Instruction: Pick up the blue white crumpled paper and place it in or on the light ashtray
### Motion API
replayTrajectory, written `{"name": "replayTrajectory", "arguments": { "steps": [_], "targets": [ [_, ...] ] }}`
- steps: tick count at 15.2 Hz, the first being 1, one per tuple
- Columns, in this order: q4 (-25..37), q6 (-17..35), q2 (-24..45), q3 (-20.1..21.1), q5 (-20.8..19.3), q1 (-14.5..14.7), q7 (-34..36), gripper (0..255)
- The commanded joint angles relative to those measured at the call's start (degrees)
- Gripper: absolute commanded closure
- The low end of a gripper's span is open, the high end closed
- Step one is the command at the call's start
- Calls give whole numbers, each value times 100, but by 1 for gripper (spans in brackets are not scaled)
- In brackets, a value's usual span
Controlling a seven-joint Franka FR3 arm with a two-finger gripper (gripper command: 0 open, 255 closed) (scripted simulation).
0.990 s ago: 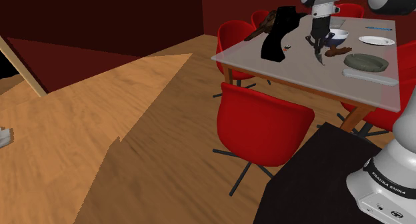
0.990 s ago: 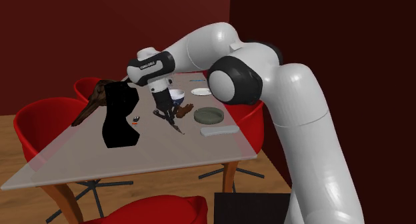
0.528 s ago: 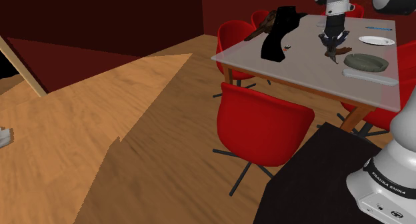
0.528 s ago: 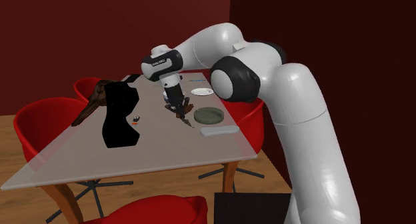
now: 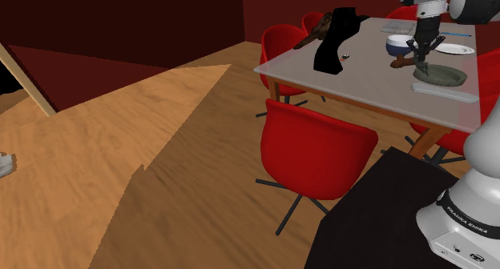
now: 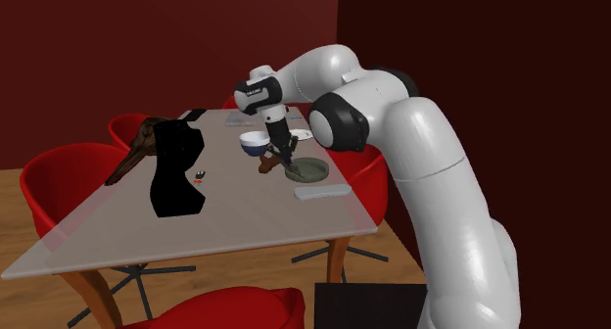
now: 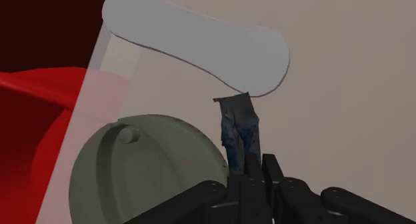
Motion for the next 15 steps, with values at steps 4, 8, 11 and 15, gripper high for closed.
{"name": "replayTrajectory", "arguments": {
  "steps": [4, 8, 11, 15],
  "targets": [
    [670, -152, 441, -83, 112, -602, -587, 255],
    [1526, -395, 981, -99, 252, -1174, -1018, 255],
    [1975, -491, 1296, -84, 326, -1464, -1194, 255],
    [1605, -161, 1268, -80, 322, -1398, -1167, 255]
  ]
}}
